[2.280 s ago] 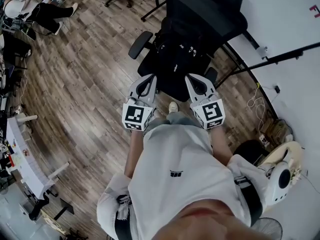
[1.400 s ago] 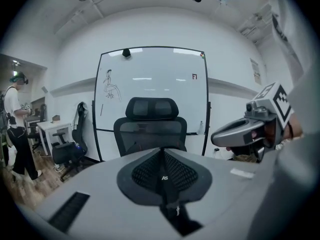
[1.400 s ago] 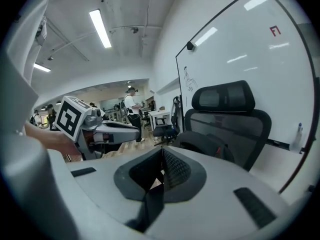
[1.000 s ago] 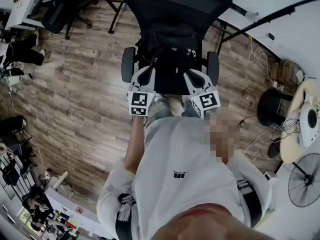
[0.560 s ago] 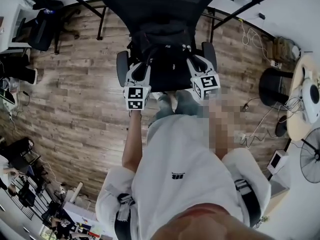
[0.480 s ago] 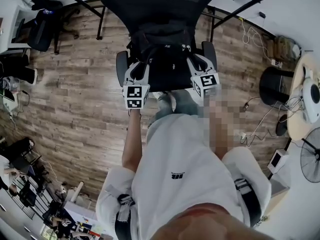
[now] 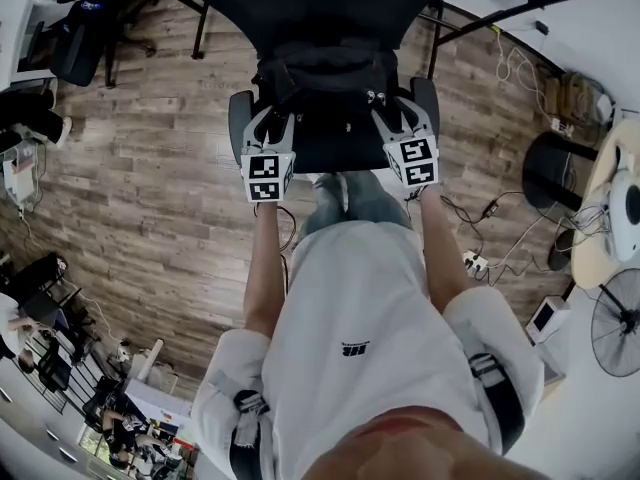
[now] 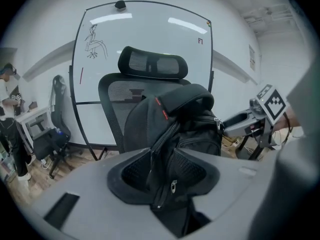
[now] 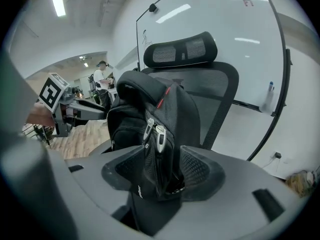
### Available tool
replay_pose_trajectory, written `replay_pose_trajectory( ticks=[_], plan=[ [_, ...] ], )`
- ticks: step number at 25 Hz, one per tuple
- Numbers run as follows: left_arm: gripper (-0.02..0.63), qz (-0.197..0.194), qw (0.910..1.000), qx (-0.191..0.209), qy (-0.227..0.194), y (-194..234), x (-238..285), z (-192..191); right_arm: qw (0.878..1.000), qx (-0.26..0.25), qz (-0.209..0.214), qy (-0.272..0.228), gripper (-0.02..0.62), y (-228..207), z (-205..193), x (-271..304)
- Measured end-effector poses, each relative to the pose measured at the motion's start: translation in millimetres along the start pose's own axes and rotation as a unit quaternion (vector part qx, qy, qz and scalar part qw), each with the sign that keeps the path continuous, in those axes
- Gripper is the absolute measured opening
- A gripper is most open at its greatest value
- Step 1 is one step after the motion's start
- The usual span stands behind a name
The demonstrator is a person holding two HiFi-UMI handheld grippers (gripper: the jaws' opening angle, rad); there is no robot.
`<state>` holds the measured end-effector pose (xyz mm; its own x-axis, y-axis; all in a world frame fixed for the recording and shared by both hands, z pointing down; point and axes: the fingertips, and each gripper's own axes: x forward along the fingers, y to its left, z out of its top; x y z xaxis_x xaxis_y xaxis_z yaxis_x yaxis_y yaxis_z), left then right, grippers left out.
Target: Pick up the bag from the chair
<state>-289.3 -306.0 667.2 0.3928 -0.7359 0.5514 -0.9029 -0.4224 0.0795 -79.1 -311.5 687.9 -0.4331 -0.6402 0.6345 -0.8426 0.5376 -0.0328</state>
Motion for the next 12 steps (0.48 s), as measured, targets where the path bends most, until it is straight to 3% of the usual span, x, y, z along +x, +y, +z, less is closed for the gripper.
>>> replay_pose_trajectory(
  ticks=[12],
  plan=[
    [0.172,0.014,0.9992,-0.014,0.034,19.0,36.9,-21.0,1.000,-0.003,0.007,-0.003,0.221,-11.8,-2.0,33.9]
  ],
)
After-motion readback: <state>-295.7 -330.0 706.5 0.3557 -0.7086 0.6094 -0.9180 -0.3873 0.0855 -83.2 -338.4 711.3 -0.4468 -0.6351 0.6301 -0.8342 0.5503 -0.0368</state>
